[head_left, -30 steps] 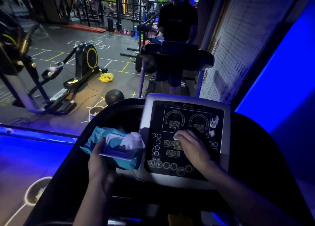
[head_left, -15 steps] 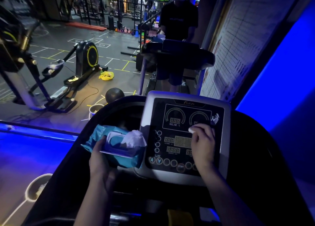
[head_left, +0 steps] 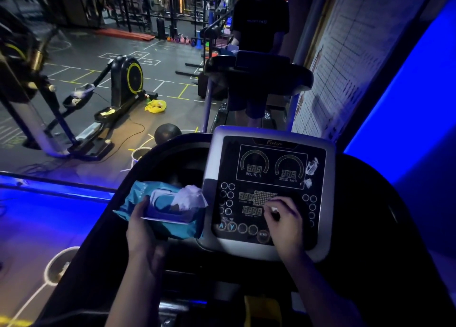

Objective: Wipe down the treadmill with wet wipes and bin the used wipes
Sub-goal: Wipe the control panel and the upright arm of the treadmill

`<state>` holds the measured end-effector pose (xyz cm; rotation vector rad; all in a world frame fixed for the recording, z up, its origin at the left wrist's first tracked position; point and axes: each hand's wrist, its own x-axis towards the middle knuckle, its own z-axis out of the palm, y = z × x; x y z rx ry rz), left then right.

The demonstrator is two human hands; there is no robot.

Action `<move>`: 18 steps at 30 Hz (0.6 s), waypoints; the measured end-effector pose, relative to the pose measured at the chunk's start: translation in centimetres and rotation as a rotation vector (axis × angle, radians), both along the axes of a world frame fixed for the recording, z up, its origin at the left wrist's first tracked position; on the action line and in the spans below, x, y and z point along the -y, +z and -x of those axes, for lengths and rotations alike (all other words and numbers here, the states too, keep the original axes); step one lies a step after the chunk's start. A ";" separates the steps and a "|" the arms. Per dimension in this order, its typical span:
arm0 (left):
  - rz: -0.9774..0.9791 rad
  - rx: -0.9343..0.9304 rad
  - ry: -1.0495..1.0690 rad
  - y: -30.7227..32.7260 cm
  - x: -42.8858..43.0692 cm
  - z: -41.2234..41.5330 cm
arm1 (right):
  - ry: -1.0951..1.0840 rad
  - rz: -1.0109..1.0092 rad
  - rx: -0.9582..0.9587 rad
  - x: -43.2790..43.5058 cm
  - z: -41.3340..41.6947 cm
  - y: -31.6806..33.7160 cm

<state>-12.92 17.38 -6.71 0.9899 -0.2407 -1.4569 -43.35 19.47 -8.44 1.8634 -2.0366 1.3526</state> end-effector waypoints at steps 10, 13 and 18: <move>-0.124 -0.065 0.123 1.2 -0.2 1.4 | 0.128 -0.096 -0.355 0.0 -5.9 -0.7; -0.156 -0.092 0.119 1.3 -0.4 2.0 | 0.118 -0.087 -0.444 0.5 -3.7 -0.9; -0.186 -0.093 0.110 1.4 -0.3 3.2 | -0.068 0.005 -0.384 -0.3 2.4 -1.8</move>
